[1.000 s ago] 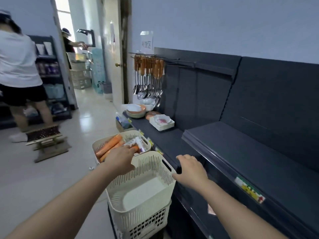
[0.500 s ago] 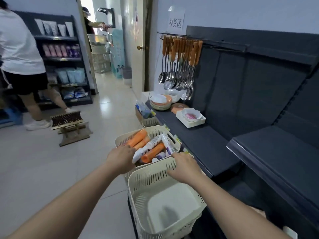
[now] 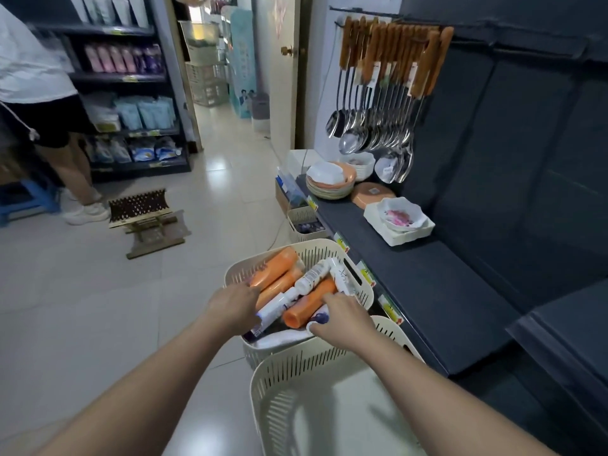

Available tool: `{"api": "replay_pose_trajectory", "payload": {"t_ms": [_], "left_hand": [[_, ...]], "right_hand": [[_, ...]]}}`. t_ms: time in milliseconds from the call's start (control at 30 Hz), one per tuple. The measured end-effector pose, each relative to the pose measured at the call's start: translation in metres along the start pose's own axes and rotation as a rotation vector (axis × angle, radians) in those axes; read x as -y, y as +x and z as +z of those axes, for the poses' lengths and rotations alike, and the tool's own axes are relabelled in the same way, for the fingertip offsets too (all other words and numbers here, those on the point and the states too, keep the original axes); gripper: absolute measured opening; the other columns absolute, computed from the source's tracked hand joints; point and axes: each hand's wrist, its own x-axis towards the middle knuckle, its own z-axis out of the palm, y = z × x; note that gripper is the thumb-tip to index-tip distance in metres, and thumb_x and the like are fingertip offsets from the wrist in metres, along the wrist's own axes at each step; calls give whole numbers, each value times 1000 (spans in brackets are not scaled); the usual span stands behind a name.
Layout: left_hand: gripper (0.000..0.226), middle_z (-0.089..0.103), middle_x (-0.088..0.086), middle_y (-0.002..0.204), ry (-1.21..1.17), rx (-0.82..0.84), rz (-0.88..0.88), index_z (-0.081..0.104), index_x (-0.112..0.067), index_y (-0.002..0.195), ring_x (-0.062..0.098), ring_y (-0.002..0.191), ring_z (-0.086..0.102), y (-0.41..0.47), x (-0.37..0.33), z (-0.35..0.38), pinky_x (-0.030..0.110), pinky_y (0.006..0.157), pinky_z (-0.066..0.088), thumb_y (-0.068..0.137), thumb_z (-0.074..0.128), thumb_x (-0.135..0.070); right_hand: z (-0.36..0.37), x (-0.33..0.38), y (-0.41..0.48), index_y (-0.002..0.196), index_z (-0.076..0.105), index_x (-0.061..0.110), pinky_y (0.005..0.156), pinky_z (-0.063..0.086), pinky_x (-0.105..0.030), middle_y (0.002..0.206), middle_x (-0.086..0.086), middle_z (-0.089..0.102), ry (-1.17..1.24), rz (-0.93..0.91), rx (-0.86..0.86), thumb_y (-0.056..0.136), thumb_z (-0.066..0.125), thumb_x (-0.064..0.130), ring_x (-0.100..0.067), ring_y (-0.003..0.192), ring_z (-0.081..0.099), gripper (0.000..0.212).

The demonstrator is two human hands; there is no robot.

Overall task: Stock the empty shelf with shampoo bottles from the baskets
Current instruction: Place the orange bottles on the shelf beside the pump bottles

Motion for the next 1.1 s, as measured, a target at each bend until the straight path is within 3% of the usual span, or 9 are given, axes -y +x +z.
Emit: {"api": "replay_pose_trajectory", "payload": {"t_ms": [167, 300, 433, 533, 667, 733, 800, 933, 1100], "left_hand": [[45, 58, 4, 118, -1, 49, 44, 55, -19, 122, 24, 105, 59, 55, 20, 20, 31, 75, 44, 82, 59, -39], [44, 60, 4, 122, -17, 75, 96, 56, -20, 122, 23, 107, 59, 105, 35, 36, 31, 81, 45, 86, 54, -45], [46, 56, 5, 135, -3, 135, 185, 53, -19, 131, 22, 123, 51, 154, 47, 55, 34, 102, 42, 92, 41, -41], [47, 53, 6, 140, 28, 120, 236, 45, -19, 137, 25, 127, 49, 183, 55, 69, 36, 103, 41, 97, 33, -39], [48, 50, 9, 141, -180, 184, 130, 37, -17, 143, 31, 120, 54, 208, 59, 88, 39, 97, 42, 99, 29, -37], [51, 53, 10, 138, -276, 225, 75, 34, -17, 144, 31, 119, 55, 217, 60, 97, 40, 94, 43, 99, 28, -41], [52, 55, 11, 135, -388, 262, 26, 34, -15, 144, 30, 118, 56, 225, 60, 103, 35, 89, 40, 100, 30, -41], [45, 51, 15, 138, -600, 300, -61, 43, -10, 136, 30, 122, 51, 232, 56, 109, 31, 87, 32, 101, 32, -36], [50, 52, 14, 138, -688, 403, -52, 45, -14, 138, 30, 122, 51, 233, 64, 108, 33, 95, 35, 101, 36, -45]], "right_hand": [[17, 6, 45, 130, 55, 18, 93, 48, -38, 130, -6, 58, 83, 68, 47, 81, 68, 45, -28, 119, 55, 57], [35, 13, 83, 120, 59, 20, 90, 50, -38, 120, -6, 62, 142, 137, 84, 81, 66, 41, -28, 110, 58, 45], [55, 24, 124, 114, 59, 19, 81, 47, -33, 114, -6, 64, 218, 202, 107, 84, 66, 38, -29, 105, 60, 35], [71, 33, 155, 126, 55, 16, 96, 45, -39, 127, -6, 61, 247, 254, 123, 88, 64, 42, -29, 117, 57, 46], [83, 35, 195, 153, 23, 21, 110, 36, -46, 154, -6, 40, 348, 358, 127, 92, 58, 39, -30, 138, 42, 73], [86, 33, 212, 157, 6, 27, 110, 35, -44, 164, -3, 19, 401, 385, 135, 95, 56, 27, -30, 145, 31, 80], [86, 30, 227, 158, 2, 28, 109, 36, -45, 164, -3, 17, 423, 419, 172, 96, 53, 19, -30, 146, 30, 80], [80, 25, 249, 154, 20, 24, 102, 46, -44, 139, -9, 54, 415, 454, 239, 91, 51, 15, -32, 122, 55, 71], [75, 15, 261, 138, 49, 19, 100, 50, -45, 127, -6, 61, 494, 495, 271, 83, 72, 28, -27, 116, 59, 60]]}}
